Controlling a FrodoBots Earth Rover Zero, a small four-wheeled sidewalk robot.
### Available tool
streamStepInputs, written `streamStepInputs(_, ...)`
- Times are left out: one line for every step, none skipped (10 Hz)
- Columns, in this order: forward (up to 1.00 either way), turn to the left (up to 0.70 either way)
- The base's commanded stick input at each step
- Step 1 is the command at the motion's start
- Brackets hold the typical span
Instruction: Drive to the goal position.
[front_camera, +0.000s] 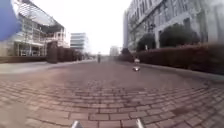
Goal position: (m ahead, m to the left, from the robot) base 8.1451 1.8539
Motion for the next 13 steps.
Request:
streamStepInputs(0.7,0.0)
streamStepInputs(0.7,0.0)
streamStepInputs(0.7,0.0)
streamStepInputs(0.7,0.0)
streamStepInputs(0.7,0.0)
streamStepInputs(0.7,0.0)
streamStepInputs(0.7,0.0)
streamStepInputs(0.7,0.0)
streamStepInputs(0.7,-0.09)
streamStepInputs(0.7,-0.14)
streamStepInputs(0.7,-0.14)
streamStepInputs(0.7,-0.14)
streamStepInputs(0.7,-0.14)
